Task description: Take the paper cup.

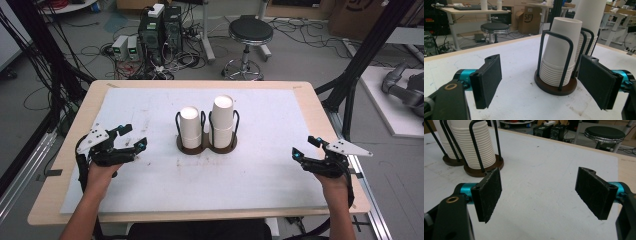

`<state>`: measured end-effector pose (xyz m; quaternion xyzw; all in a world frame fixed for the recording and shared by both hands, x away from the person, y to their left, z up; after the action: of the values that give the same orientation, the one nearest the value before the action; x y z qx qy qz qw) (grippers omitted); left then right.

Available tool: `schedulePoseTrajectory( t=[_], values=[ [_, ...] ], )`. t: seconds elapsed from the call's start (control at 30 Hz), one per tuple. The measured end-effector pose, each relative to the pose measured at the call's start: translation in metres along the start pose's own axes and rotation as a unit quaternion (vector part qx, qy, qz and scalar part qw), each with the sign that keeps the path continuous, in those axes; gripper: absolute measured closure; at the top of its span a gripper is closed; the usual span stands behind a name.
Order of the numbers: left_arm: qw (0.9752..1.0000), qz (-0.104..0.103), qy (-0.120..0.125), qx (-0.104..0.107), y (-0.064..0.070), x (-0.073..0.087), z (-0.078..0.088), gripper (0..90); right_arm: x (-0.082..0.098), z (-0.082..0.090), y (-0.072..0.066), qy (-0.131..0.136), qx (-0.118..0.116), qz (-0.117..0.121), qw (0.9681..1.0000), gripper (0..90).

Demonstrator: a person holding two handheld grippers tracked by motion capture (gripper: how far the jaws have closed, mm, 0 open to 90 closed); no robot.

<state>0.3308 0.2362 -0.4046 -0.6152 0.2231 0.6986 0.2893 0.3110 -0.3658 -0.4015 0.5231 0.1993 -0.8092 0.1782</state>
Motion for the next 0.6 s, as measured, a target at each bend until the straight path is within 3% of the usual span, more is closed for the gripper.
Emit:
schedulePoseTrajectory(
  t=[0.4,0.6],
  values=[
    [1.0,0.003,-0.006,0.001,0.002,0.003,-0.003,19.7,-0.002,-0.008,-0.008,0.003,-0.015,0.0,0.9999,21.8],
    [0.9999,-0.004,-0.013,0.003,0.004,0.006,-0.001,19.9,-0.009,-0.029,-0.026,0.004,-0.036,0.005,0.9993,21.8]
  ],
)
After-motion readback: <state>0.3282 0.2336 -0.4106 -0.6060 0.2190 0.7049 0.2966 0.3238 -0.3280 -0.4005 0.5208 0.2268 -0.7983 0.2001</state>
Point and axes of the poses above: each handheld gripper's, and its own axes: z roughly backward along the jaws, x roughly out of its underside, y roughly to its right, the point moved 2 cm from there along -z, roughly forward along the jaws, and after that the axes turned 8 degrees about -z, right-handed, at the moved point
